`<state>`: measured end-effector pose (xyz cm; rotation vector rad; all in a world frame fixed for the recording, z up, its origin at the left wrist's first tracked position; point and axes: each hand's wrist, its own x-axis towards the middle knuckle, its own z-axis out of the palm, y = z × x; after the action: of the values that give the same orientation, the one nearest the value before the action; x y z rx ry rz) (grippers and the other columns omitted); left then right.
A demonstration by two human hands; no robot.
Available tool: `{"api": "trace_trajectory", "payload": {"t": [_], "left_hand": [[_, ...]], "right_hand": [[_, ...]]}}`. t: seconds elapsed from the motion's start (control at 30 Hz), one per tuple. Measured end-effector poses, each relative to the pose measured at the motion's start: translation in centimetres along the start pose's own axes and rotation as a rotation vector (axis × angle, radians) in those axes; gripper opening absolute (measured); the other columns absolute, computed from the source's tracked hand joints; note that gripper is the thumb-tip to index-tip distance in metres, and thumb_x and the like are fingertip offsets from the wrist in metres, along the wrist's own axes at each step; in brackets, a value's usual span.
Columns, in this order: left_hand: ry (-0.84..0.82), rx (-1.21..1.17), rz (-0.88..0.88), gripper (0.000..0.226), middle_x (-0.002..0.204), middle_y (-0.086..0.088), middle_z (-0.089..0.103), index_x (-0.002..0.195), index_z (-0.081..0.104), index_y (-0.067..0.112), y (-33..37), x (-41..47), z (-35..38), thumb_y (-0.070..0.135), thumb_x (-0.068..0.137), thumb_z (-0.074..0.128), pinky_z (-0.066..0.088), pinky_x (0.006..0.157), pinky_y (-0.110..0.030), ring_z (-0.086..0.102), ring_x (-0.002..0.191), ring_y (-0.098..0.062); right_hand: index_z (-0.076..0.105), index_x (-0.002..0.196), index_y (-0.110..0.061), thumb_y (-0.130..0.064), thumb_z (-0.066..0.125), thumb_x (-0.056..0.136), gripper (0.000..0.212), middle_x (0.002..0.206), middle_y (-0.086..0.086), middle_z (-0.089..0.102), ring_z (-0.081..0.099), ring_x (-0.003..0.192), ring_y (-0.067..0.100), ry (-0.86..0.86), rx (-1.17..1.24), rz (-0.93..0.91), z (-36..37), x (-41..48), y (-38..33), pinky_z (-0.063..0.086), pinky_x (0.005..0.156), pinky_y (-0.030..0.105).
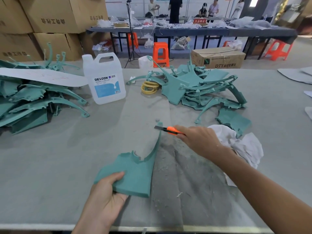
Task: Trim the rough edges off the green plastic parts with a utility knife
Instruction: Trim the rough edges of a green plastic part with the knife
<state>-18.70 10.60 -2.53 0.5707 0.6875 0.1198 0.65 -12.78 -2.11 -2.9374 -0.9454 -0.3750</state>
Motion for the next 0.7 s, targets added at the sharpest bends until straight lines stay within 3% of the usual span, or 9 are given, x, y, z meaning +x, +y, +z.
{"api": "trace_trajectory", "payload": {"t": [0.07, 0.17, 0.27, 0.37, 0.43, 0.47, 0.53, 0.6, 0.7], "left_hand": [[0.004, 0.007, -0.002, 0.03, 0.104, -0.023, 0.074, 0.119, 0.059, -0.007, -0.1, -0.1, 0.1, -0.011, 0.093, 0.045, 0.061, 0.056, -0.051, 0.075, 0.084, -0.034], [0.015, 0.018, 0.012, 0.033, 0.107, -0.023, 0.073, 0.122, 0.059, -0.008, -0.3, -0.3, 0.0, -0.011, 0.092, 0.046, 0.061, 0.063, -0.052, 0.073, 0.091, -0.034], [0.02, 0.053, 0.071, 0.031, 0.106, -0.022, 0.074, 0.116, 0.062, -0.006, -0.3, -1.0, -0.2, -0.012, 0.088, 0.051, 0.062, 0.059, -0.047, 0.075, 0.087, -0.033], [0.039, 0.149, 0.168, 0.027, 0.101, -0.018, 0.076, 0.109, 0.066, -0.002, -0.4, -1.2, -0.5, -0.013, 0.086, 0.057, 0.062, 0.06, -0.042, 0.076, 0.081, -0.027], [0.029, 0.258, 0.224, 0.027, 0.1, -0.015, 0.077, 0.107, 0.068, 0.001, -0.4, -1.1, -0.8, -0.012, 0.085, 0.06, 0.063, 0.063, -0.037, 0.076, 0.081, -0.024], [0.011, 0.324, 0.259, 0.026, 0.099, -0.015, 0.077, 0.104, 0.07, 0.003, -0.3, -1.1, -0.9, -0.012, 0.084, 0.06, 0.063, 0.064, -0.034, 0.076, 0.08, -0.023], [-0.038, 0.477, 0.349, 0.023, 0.098, -0.017, 0.077, 0.096, 0.076, 0.004, 0.2, -1.3, -1.3, -0.011, 0.085, 0.062, 0.062, 0.073, -0.037, 0.075, 0.082, -0.023], [-0.094, 0.664, 0.485, 0.031, 0.098, -0.013, 0.077, 0.094, 0.08, 0.017, 1.1, -1.6, -1.7, -0.009, 0.085, 0.065, 0.053, 0.086, -0.042, 0.072, 0.088, -0.022], [-0.118, 0.889, 0.671, 0.041, 0.094, 0.0, 0.078, 0.097, 0.079, 0.032, 2.5, -1.5, -2.4, -0.007, 0.086, 0.069, 0.054, 0.077, -0.022, 0.07, 0.083, -0.009]], "right_hand": [[0.038, 0.138, -0.051, -0.061, 0.024, 0.102, 0.04, 0.07, -0.013, 0.051, 0.05, 0.054, 0.012, -0.022, 0.105, -0.097, 0.2, -0.6, -1.7, 0.025, 0.044, 0.023], [0.035, 0.14, -0.056, -0.063, 0.029, 0.101, 0.04, 0.062, -0.015, 0.044, 0.044, 0.051, 0.003, -0.163, 0.184, -0.192, 0.3, -1.2, -3.0, 0.029, 0.047, 0.023], [0.04, 0.141, -0.048, -0.057, 0.027, 0.105, 0.039, 0.079, -0.008, 0.059, 0.059, 0.066, 0.017, -0.074, 0.068, -0.02, -0.2, -0.2, -0.6, 0.048, 0.055, 0.031], [0.043, 0.141, -0.046, -0.06, 0.032, 0.103, 0.042, 0.083, -0.009, 0.061, 0.062, 0.073, 0.021, 0.015, 0.173, 0.065, -0.3, -0.8, -0.5, 0.049, 0.06, 0.034], [0.055, 0.126, -0.046, -0.066, 0.046, 0.096, 0.037, 0.074, -0.012, 0.061, 0.06, 0.065, 0.014, 0.087, 0.495, 0.187, -0.4, -1.1, -1.7, 0.046, 0.057, 0.032], [0.059, 0.108, -0.041, -0.068, 0.053, 0.092, 0.032, 0.069, -0.01, 0.06, 0.057, 0.06, 0.011, 0.123, 0.618, 0.256, -0.3, -0.8, -2.1, 0.042, 0.054, 0.029], [0.051, 0.078, -0.027, -0.065, 0.065, 0.087, 0.042, 0.063, -0.007, 0.054, 0.049, 0.055, 0.013, 0.154, 0.739, 0.355, -0.2, -0.3, -2.2, 0.036, 0.053, 0.03], [0.045, 0.068, -0.017, -0.057, 0.071, 0.086, 0.051, 0.058, -0.002, 0.049, 0.046, 0.052, 0.016, 0.093, 0.805, 0.411, 0.1, -0.3, -2.0, 0.036, 0.054, 0.033], [0.06, 0.071, -0.008, -0.047, 0.074, 0.085, 0.044, 0.053, -0.003, 0.054, 0.051, 0.047, 0.011, -0.046, 0.822, 0.431, 1.2, -1.0, -2.0, 0.041, 0.051, 0.027]]}}
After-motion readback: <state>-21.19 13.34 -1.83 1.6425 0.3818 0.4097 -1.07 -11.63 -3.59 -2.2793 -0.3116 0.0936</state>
